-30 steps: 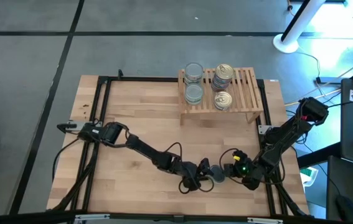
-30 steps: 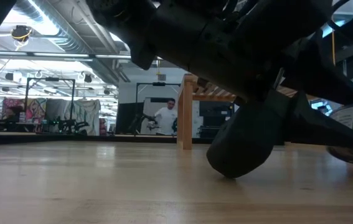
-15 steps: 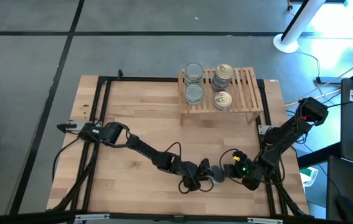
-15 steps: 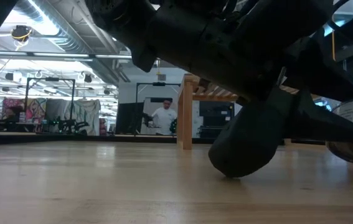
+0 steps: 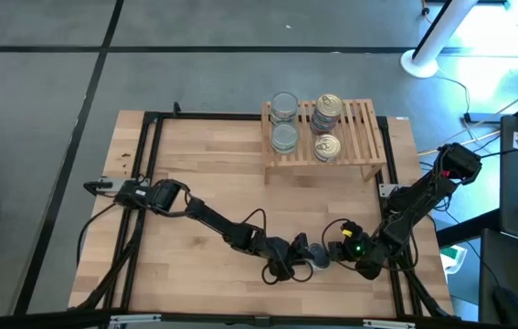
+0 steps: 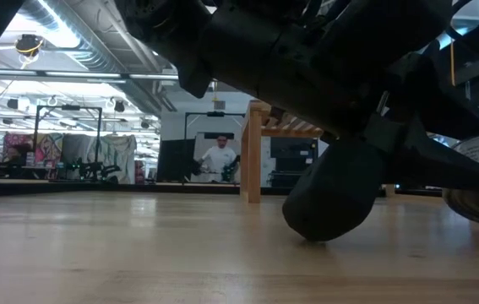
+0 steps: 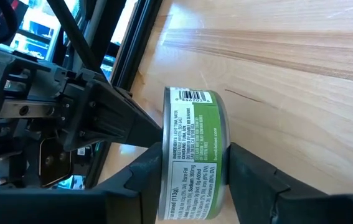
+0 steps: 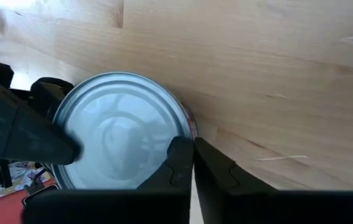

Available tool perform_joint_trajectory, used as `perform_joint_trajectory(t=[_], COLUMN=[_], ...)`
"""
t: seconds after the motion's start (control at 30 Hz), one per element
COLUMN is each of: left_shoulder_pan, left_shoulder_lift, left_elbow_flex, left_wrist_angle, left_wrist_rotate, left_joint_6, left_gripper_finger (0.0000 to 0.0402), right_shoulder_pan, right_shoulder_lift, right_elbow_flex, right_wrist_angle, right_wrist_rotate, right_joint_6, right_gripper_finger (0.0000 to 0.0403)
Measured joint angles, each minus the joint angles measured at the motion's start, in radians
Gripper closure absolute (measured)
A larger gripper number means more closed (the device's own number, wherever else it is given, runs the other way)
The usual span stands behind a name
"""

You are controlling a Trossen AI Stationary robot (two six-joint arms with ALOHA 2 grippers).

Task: Stack canned seafood by type on shelf
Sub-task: Stack the green tuna can on top of the green tuna cans on the shelf

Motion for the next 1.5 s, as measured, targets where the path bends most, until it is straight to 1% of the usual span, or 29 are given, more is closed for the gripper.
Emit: perform_joint_trajectory(t=[0.13,0.27,0.37,0.43,0.5,0.57,0.67,0.8,0.87,0.93,1.07,1.13,1.2,1.3,1.43,1.5], left_shoulder_pan=[-0.002,-0.013,-0.020,-0.025,-0.030,-0.035,-0.043,-0.041,-0.041,-0.041,-0.040,-0.040,-0.040,-0.038,-0.030,-0.026], left_shoulder_lift=[0.000,0.000,-0.001,-0.002,-0.010,-0.021,-0.046,-0.074,-0.084,-0.097,-0.123,-0.143,-0.169,-0.213,-0.273,-0.313], left_elbow_flex=[0.000,0.000,0.001,0.001,0.001,0.001,0.003,0.003,0.003,0.004,0.003,0.003,0.002,0.003,0.002,0.002], left_wrist_angle=[0.000,0.000,-0.002,-0.001,-0.001,0.003,0.002,-0.014,-0.006,-0.011,-0.037,-0.053,-0.083,-0.174,-0.263,-0.271], left_wrist_rotate=[-0.003,-0.011,-0.014,-0.017,-0.018,-0.021,-0.055,-0.117,-0.134,-0.145,-0.202,-0.238,-0.271,-0.285,-0.286,-0.319], left_joint_6=[0.003,0.009,0.017,0.005,-0.014,-0.024,-0.028,-0.029,-0.031,-0.035,-0.046,-0.047,-0.058,-0.096,-0.110,-0.110], left_gripper_finger=[0.0251,0.0251,0.0250,0.0250,0.0250,0.0251,0.0256,0.0256,0.0251,0.0251,0.0256,0.0257,0.0257,0.0258,0.0259,0.0259], right_shoulder_pan=[0.000,0.000,0.000,0.000,-0.001,0.000,0.000,0.001,0.001,0.001,0.000,0.000,0.000,0.000,0.000,0.000], right_shoulder_lift=[-0.001,-0.001,-0.003,-0.018,-0.040,-0.077,-0.150,-0.256,-0.310,-0.355,-0.443,-0.492,-0.546,-0.635,-0.753,-0.807], right_elbow_flex=[0.001,0.001,0.001,0.002,0.002,0.002,0.002,0.001,0.001,0.001,0.003,0.003,0.003,0.005,0.031,0.054], right_wrist_angle=[0.000,0.000,-0.003,-0.015,-0.023,-0.023,-0.025,-0.071,-0.097,-0.125,-0.207,-0.233,-0.233,-0.231,-0.232,-0.231], right_wrist_rotate=[0.001,0.000,-0.021,-0.041,-0.045,-0.035,-0.004,0.070,0.091,0.115,0.184,0.211,0.232,0.267,0.331,0.364], right_joint_6=[-0.001,0.000,0.000,0.000,-0.012,-0.064,-0.165,-0.268,-0.305,-0.333,-0.361,-0.419,-0.512,-0.662,-0.900,-1.030], right_gripper_finger=[0.0363,0.0323,0.0297,0.0287,0.0282,0.0281,0.0281,0.0281,0.0281,0.0281,0.0281,0.0281,0.0281,0.0281,0.0281,0.0281])
